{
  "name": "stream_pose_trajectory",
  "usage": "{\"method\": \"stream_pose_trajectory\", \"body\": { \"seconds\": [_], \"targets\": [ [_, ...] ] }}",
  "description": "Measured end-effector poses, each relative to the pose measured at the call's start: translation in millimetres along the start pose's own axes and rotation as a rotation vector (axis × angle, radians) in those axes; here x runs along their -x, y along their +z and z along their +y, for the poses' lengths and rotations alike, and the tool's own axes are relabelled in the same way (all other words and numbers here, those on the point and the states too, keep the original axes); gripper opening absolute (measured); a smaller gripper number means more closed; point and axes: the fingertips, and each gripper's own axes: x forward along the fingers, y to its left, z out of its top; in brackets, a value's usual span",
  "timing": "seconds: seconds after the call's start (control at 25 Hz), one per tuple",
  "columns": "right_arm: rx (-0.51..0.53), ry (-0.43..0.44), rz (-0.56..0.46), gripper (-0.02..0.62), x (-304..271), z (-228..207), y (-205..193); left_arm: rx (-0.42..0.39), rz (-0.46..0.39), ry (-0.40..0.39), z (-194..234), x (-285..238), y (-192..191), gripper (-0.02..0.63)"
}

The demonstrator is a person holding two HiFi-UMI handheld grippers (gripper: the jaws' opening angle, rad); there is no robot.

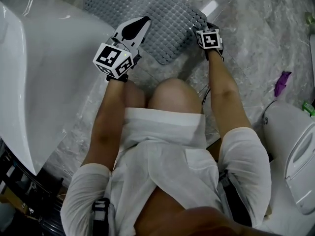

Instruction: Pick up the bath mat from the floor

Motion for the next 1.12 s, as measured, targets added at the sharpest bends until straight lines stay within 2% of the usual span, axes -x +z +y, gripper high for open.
{"method": "stream_pose_trajectory", "body": {
  "seconds": [0.24, 0.4, 0.52, 0.72, 0.88, 0.96, 1.12],
  "targets": [
    [-0.084, -0.01, 0.05, 0.33, -27.2, -38.3, 2.8, -0.026, 0.034, 0.001, -1.6, -3.2, -4.4, 0.018],
    [-0.157, 0.026, 0.103, 0.341, -42.0, -40.1, -1.1, -0.032, 0.051, 0.009, 1.5, -0.4, -8.8, 0.018],
    [-0.167, 0.034, 0.143, 0.342, -47.7, -37.6, -6.0, -0.04, 0.06, 0.009, 0.8, -0.9, -9.8, 0.018],
    [-0.169, 0.009, 0.151, 0.342, -49.4, -36.6, -6.0, -0.045, 0.061, 0.012, 1.0, 0.5, -9.9, 0.018],
    [-0.13, 0.001, 0.164, 0.339, -50.0, -32.6, -6.4, -0.043, 0.061, 0.007, -1.6, -2.8, -11.1, 0.018],
    [-0.092, 0.007, 0.172, 0.297, -50.4, -28.1, -4.6, -0.045, 0.063, 0.002, -2.2, -3.6, -10.6, 0.018],
    [-0.023, 0.015, 0.173, 0.17, -48.3, -14.6, 1.4, -0.043, 0.053, 0.006, 0.7, 0.6, -9.4, 0.018]
  ]
}}
